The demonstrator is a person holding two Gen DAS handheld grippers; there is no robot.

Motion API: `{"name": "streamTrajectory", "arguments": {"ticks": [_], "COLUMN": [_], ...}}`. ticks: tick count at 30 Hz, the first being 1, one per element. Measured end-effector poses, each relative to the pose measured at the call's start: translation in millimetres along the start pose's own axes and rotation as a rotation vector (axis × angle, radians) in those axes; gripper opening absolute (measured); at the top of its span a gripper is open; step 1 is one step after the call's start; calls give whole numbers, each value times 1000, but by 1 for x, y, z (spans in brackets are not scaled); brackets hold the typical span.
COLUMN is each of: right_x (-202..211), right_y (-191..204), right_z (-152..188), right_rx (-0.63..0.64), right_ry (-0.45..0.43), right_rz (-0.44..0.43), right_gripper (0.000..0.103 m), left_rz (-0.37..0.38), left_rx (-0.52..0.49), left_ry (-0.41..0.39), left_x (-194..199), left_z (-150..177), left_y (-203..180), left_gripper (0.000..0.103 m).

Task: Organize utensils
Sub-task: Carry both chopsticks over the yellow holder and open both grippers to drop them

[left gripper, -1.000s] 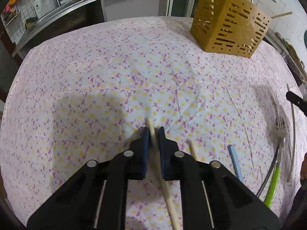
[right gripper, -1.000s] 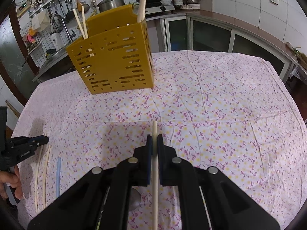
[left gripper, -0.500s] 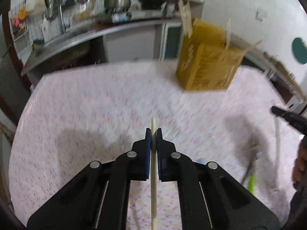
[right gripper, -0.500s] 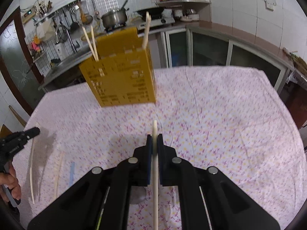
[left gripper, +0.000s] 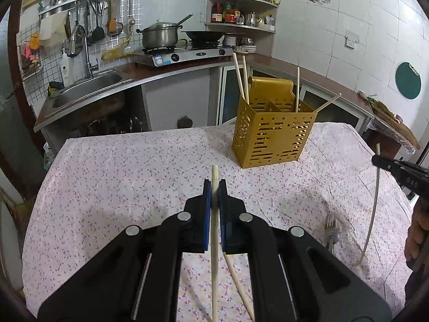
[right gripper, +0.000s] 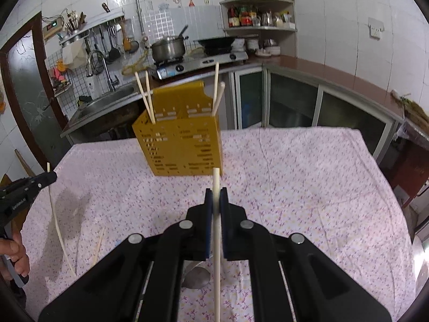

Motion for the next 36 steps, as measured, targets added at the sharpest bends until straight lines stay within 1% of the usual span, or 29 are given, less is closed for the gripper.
{"name": "streamTrajectory", "arguments": {"ticks": [3, 10, 15, 22, 28, 32, 36], "right_x": [14, 35, 40, 41, 32, 27, 15], "right_y": [4, 16, 27, 45, 47, 50, 56], "right_z": [-11, -40, -71, -115, -145, -167, -185], "right_rx": [14, 29, 57, 93, 102, 104, 96], "right_ry": [-41, -108, -140, -180, -199, -230, -242], "right_rz": [0, -9, -16, -29, -36, -41, -50], "right_gripper": [6, 6, 6, 6, 6, 6, 6], "left_rz": [-4, -17, -34, -45, -32, -23, 12], "left_rx": [-1, -2, 6, 6, -5, -18, -25], "left_ry": [-17, -61, -102, -139, -164, -195, -238], "left_x": [8, 25, 34, 30, 20, 16, 11], "left_z": [-3, -28, -60, -102, -140, -169, -202], "left_y": [0, 1, 5, 5, -6, -15, -26], "left_gripper": [4, 4, 4, 4, 4, 4, 4]}}
Point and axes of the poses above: each gripper's, at about its wrist camera, not at the fingertips, and x roughly against the way its jaws point, y to its left, z to its underside, the point moved 6 cm from there along -x, roughly the way its jaws point, and after that the axes turned 6 degrees about -x, right-handed, at the moved point
